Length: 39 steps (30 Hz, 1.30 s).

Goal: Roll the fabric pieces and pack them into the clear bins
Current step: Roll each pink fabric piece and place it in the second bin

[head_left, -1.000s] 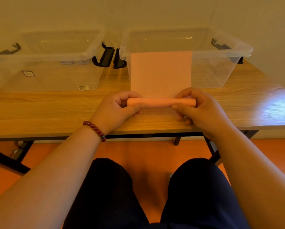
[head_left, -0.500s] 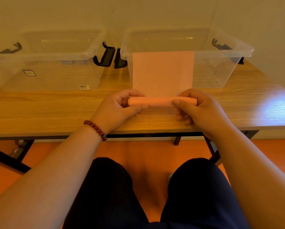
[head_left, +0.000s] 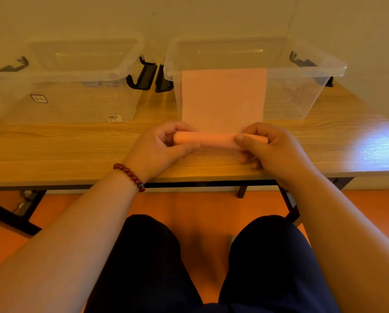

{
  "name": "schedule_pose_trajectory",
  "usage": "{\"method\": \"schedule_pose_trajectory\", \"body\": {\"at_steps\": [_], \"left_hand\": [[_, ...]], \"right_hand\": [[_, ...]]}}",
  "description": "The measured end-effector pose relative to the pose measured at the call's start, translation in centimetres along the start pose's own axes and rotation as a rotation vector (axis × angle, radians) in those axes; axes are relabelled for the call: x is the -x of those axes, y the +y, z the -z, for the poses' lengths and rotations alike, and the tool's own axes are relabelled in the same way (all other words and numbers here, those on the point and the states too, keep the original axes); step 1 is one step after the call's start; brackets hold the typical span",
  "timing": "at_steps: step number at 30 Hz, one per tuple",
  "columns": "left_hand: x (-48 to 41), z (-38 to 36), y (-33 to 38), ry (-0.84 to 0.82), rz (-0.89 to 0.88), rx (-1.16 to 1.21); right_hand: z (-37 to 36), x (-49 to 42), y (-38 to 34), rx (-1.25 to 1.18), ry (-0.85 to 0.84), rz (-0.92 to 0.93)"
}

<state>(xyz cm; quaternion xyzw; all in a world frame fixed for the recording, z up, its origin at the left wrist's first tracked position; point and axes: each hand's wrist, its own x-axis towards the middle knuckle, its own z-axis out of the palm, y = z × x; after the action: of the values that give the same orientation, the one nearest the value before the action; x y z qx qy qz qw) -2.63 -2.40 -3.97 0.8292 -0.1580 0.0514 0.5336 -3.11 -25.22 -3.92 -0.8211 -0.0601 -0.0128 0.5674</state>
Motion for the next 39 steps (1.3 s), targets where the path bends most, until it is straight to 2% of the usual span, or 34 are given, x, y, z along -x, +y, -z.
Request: {"method": "schedule_pose_trajectory", "body": {"at_steps": [5, 11, 17, 39], "left_hand": [[0.02, -0.07, 0.14, -0.010, 0.011, 0.003], [-0.04, -0.05, 0.11, -0.004, 0.015, 0.038], [-0.09, -0.11, 0.06, 0.001, 0.022, 0.024], [-0.07, -0.06, 0.01, -0.029, 0.005, 0.045]], "right_hand": [[0.20, 0.22, -0.03, -0.007, -0.052, 0.018], [0.02, 0.10, 0.05, -0.037, -0.008, 0.010], [0.39, 0.11, 0.10, -0.023, -0.061, 0.016], [0.27, 0.30, -0.10, -0.072, -0.005, 0.004]]}}
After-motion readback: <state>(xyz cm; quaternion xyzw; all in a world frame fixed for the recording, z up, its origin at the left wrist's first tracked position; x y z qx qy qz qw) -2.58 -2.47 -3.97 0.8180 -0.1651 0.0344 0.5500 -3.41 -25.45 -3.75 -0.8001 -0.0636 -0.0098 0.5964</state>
